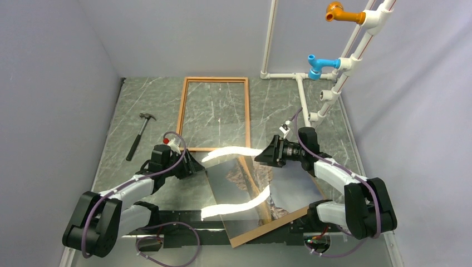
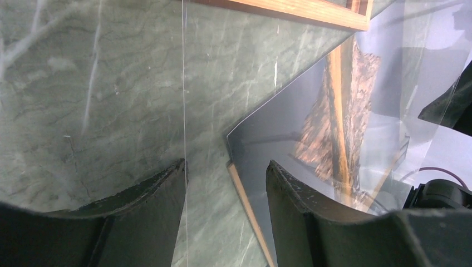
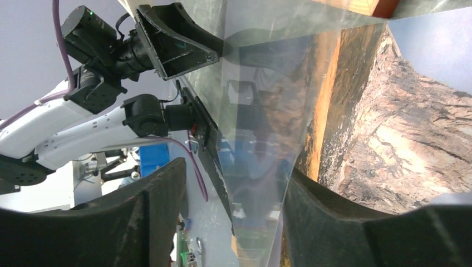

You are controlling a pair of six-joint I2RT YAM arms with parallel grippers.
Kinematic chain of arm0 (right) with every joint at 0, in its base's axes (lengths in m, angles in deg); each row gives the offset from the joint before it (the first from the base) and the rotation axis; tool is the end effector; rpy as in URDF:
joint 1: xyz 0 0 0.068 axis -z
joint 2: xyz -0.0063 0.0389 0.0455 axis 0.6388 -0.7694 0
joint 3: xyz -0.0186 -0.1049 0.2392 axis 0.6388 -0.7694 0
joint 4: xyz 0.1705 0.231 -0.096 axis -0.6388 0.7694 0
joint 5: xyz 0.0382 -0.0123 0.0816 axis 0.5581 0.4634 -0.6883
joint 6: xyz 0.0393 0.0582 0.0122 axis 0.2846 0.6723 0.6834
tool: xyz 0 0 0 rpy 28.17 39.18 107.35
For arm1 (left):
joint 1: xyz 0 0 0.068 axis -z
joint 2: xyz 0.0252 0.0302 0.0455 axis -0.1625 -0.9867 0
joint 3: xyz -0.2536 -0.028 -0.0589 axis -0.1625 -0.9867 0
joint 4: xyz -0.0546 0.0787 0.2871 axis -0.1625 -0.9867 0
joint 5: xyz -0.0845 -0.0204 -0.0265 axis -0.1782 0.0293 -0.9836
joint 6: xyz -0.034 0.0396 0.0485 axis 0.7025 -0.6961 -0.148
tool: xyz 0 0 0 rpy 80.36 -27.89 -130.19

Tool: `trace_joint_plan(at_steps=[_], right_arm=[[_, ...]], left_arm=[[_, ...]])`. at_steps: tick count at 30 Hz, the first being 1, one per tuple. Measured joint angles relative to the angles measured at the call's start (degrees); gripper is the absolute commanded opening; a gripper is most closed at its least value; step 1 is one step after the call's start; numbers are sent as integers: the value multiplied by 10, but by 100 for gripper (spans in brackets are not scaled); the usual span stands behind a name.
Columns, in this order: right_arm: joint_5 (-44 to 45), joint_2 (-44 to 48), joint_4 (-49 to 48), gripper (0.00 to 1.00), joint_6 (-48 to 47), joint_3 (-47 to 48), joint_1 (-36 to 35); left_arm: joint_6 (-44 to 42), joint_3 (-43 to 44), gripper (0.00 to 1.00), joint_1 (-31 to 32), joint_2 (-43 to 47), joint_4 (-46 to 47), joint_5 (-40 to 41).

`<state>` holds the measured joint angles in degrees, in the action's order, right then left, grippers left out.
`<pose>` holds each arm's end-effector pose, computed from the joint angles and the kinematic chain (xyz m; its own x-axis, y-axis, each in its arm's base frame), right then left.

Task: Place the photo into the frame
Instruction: Pick up the photo frame item at the center of the board.

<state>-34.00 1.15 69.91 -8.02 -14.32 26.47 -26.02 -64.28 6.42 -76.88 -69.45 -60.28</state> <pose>0.2528 0.1080 0.1292 -0.9415 0.1828 -0.2830 -0.1880 0.4120 0.8916 0.2189 -0.0880 0.0743 -0.8417 -0.3876 -0.3758 -0.0054 0.7021 -0.7120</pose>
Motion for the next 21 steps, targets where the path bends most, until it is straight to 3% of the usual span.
trace_joint_plan(at_steps=[4, 12, 14, 21], right_arm=[[-4, -3, -16, 55, 20, -17, -7], [14, -11, -17, 19, 44, -20, -35], [26, -7, 2, 12, 38, -14, -37], [77, 53, 120, 0, 3, 45, -37]], left_arm=[[6, -1, 60, 9, -2, 6, 0], [10, 0, 65, 17, -1, 6, 3], [10, 0, 69, 18, 2, 4, 4], [4, 2, 77, 21, 33, -26, 13]])
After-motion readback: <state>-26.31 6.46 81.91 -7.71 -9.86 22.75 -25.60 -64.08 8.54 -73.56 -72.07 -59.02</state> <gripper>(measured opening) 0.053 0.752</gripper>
